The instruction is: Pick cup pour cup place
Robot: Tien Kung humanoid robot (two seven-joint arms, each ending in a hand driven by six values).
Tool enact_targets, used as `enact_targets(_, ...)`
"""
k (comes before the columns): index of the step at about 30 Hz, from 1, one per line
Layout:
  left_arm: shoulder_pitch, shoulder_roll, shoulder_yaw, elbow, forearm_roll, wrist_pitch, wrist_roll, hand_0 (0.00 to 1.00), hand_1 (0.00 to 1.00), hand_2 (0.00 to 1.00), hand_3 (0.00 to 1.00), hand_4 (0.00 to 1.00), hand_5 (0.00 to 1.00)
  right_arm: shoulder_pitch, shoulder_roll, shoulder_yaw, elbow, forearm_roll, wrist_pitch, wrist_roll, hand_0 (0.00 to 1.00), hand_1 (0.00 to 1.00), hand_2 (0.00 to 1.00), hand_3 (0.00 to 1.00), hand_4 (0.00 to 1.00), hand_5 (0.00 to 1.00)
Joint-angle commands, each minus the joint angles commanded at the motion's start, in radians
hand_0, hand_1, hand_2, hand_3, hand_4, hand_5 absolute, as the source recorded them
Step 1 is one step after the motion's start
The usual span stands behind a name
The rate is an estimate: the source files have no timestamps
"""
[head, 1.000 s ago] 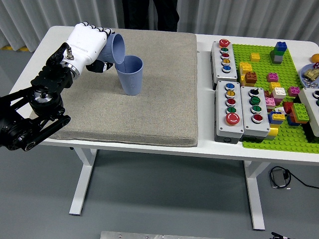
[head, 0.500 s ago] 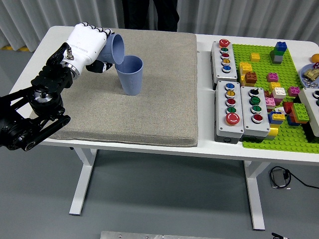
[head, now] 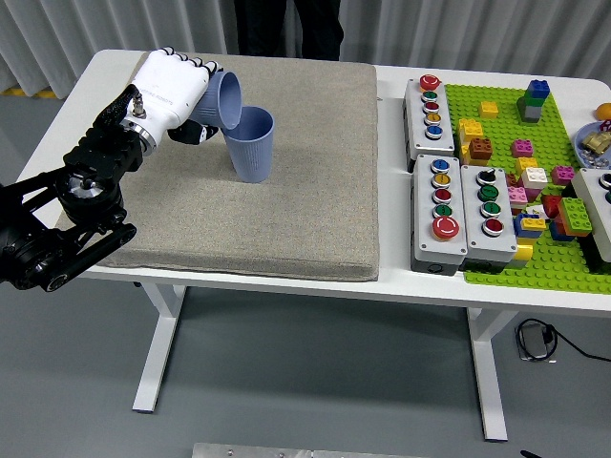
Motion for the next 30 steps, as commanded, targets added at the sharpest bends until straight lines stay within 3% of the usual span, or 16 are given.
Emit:
enact_targets(9,-0.005,-0.004,-0.001,0.004,0.000,-0.013,0.003,0.681,0.652,0.696,0.737,0.574,0.002,0.004,0.000,0.001,0.000,0.000,0.000,0.000,0.657,0.653,0.672,0.645,0.442,0.119)
enact_targets(20,-0.010,0.000,0.006,-0.030,0.000,-0.059,0.023,0.692,0.658,0.709,0.736,0.547,0.002,0.007,-0.002,-0.001,0.000,0.004,0.000,0.002,0.657,0.653,0.672,0.645,0.442,0.119)
enact_targets(30,-0.013,0.000,-0.006,-0.038,0.000,-0.051,0.027,0.696,0.661,0.708,0.734,0.549,0.002,0.008,-0.004,0.000,0.000,0.005,0.000,0.002,0.658,0.653,0.672,0.644,0.442,0.119)
